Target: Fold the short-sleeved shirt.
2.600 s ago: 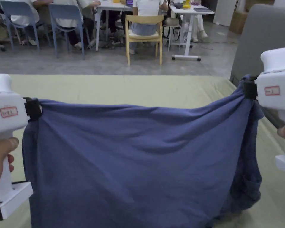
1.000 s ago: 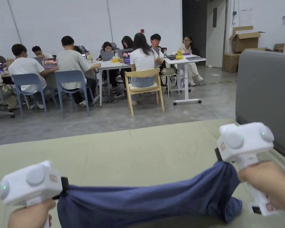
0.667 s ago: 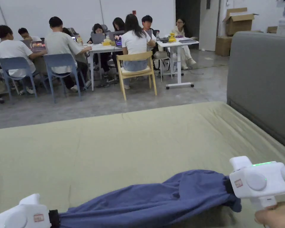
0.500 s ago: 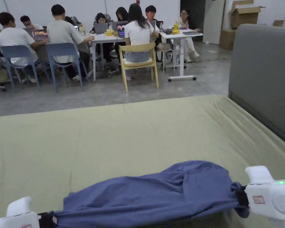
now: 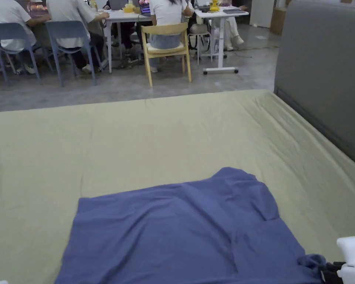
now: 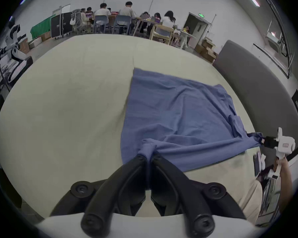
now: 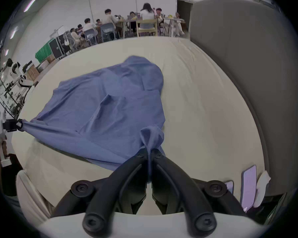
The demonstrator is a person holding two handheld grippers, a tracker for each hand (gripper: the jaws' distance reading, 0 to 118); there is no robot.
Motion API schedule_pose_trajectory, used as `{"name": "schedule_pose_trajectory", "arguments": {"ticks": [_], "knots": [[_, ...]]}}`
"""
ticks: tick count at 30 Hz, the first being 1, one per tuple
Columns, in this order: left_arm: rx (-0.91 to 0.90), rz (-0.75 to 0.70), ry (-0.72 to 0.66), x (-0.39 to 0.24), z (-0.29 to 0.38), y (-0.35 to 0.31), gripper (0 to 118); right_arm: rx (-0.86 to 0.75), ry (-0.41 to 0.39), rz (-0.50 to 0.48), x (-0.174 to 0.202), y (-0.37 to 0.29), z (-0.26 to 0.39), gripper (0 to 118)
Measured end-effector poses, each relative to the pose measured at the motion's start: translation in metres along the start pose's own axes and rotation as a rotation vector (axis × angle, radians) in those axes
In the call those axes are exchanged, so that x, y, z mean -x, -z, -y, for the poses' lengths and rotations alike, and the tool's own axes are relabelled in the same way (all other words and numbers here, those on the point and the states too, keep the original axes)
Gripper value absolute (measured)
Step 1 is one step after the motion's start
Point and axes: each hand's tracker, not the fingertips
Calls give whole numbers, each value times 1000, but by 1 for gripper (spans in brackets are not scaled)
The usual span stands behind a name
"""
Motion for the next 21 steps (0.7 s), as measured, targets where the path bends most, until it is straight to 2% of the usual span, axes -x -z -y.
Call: {"name": "schedule_pose_trajectory", "arguments": {"ticks": [3,6,8,11,13,17,18,19,20,21], "knots": [[55,-6,-18,-3,19,9,1,59,-12,13,-1,12,14,5],[126,-61,22,1,29,33,1,148,-76,48,0,37,24,5],[176,-100,43,5,34,47,0,191,-62,36,0,50,29,5],[239,-107,-16,19,43,67,1,223,-69,47,2,65,37,5],[202,-94,-83,24,42,67,1,225,-94,60,5,71,40,5],[227,-147,21,14,39,73,1,264,-117,64,7,78,34,5],[229,-161,42,10,36,72,6,273,-114,63,6,77,29,13],[223,-167,23,-9,34,57,25,280,-102,69,6,71,23,22],[170,-164,-12,-13,28,44,72,266,-95,84,7,62,21,40],[92,-118,-66,-17,22,25,118,312,-89,123,5,55,15,89]]}}
